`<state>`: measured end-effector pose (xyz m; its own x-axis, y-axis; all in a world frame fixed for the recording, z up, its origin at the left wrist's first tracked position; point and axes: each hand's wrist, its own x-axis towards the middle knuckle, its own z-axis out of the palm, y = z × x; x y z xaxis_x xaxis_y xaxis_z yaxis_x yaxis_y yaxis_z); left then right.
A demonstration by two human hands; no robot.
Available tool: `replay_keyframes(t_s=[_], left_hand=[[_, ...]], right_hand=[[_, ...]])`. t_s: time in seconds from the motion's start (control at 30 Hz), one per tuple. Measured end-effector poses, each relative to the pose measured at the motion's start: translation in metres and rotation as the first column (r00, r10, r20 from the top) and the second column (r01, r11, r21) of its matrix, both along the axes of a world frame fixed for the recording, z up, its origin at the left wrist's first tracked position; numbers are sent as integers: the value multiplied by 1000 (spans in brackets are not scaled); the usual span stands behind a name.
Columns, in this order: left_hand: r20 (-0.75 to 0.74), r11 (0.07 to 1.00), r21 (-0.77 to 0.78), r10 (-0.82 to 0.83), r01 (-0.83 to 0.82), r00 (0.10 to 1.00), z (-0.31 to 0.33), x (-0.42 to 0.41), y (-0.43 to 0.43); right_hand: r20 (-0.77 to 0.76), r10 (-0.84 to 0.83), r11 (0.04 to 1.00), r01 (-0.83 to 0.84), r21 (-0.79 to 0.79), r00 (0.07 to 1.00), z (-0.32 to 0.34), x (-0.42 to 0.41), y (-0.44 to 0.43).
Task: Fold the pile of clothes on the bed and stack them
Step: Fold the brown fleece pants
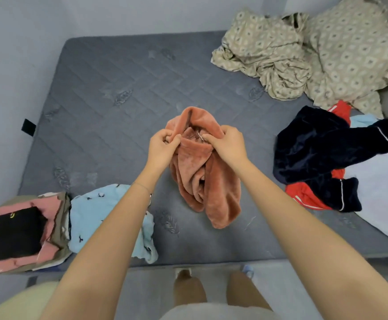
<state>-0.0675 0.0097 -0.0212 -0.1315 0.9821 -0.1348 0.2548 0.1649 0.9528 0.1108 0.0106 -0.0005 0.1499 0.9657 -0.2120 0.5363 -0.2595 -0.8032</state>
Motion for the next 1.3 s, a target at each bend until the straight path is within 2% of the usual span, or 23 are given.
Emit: replay_keyframes(t_s=[0.13,0.27,0.33,0.43,0.53,0.63,0.7,0.73,0.83,0.93,0.97,1.03,1.17,1.23,1.3], left_hand=[[-34,996,-69,-63,60,997,-36,-33,23],[-127,977,-188,-122,97,984,-77,-57,24],[-175,977,-179,-146,114,974,-94,-67,20],[-258,968,-217,-179,123,950,-116,-78,15],[-321,944,-316,-202,96,925,-139,-82,11],[-314,925,-368,-219,94,924,-163,-79,5],[-302,906,-390,-292,162,907,-181,-73,4],[-324,891,-402,-355,212,877,-192,-69,4],[-451,809,-497,-550,314,703,-228,-57,-4],[-493,765,-527,-631,371,599,-260,-43,-14],[-498,769,-525,-625,365,601,-267,-38,-16],[-458,801,-500,-567,328,685,-274,-33,-14],[-482,895,-387,-403,224,778,-267,-46,4],[-440,954,-298,-162,27,883,-253,-58,20],[-367,936,-243,152,-253,918,-234,-70,40]], right_hand=[[-27,-120,993,119,-23,992,-36,-19,1],[33,-103,984,106,-142,994,-78,-25,-9],[20,-132,964,133,-228,991,-95,-27,-13],[28,-144,962,146,-232,989,-112,-29,-15],[66,-70,972,83,-220,995,-127,-25,-14],[196,128,957,-69,-282,972,-152,-19,-10],[212,199,934,-120,-336,957,-172,-15,-8],[210,213,918,-121,-378,954,-183,-13,-8],[206,217,847,-79,-526,954,-221,-11,-14],[169,123,799,3,-601,978,-256,-15,-27],[132,76,803,18,-596,988,-266,-17,-31],[69,6,820,35,-572,998,-279,-19,-35],[126,76,835,6,-550,989,-282,-19,-19],[116,74,869,-7,-494,991,-272,-22,-2],[110,-14,916,57,-396,994,-257,-26,16]])
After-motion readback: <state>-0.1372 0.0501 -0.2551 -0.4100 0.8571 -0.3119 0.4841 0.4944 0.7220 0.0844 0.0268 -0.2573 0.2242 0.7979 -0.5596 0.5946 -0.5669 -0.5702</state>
